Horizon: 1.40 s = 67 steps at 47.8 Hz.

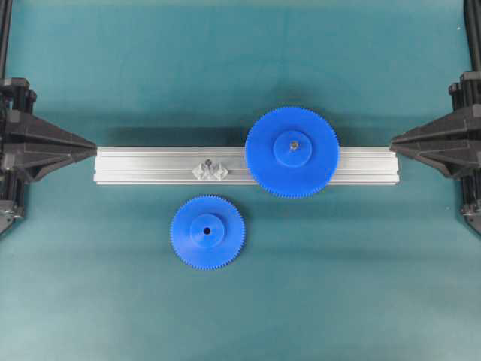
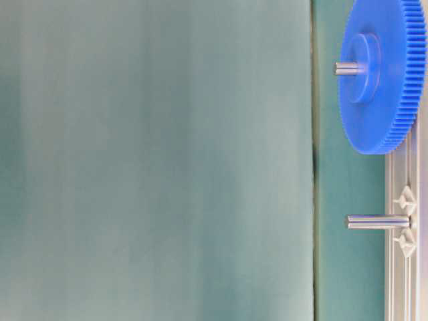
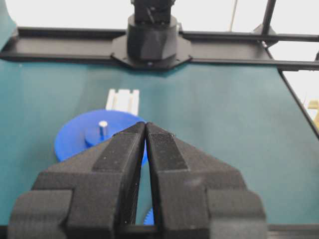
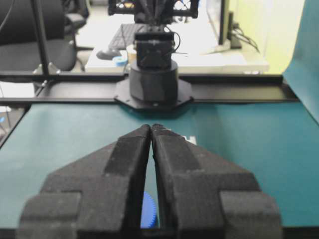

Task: Insert the small gear onto the shaft.
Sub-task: 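Move the left gripper toward the small blue gear on the table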

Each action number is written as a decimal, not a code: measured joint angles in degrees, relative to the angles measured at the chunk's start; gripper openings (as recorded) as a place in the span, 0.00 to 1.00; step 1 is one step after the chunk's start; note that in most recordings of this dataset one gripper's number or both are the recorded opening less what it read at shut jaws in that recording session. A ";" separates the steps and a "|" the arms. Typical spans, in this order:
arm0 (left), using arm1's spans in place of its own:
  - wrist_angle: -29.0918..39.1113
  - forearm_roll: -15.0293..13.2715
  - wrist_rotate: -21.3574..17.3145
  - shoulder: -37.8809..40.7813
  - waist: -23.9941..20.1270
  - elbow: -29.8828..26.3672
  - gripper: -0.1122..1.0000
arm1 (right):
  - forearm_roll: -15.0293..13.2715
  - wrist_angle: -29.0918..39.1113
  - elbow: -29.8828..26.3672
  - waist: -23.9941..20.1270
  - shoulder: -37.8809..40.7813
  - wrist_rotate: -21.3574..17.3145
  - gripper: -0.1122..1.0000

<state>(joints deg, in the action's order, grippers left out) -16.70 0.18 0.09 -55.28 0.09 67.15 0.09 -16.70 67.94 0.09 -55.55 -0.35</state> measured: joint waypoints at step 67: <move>21.36 0.62 7.47 33.31 8.00 -16.35 0.77 | 2.11 33.22 -2.02 10.20 1.49 -0.79 0.20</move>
<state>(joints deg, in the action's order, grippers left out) 4.66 0.79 7.56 -21.97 8.09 50.80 2.20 16.52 65.92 10.28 -54.05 -1.14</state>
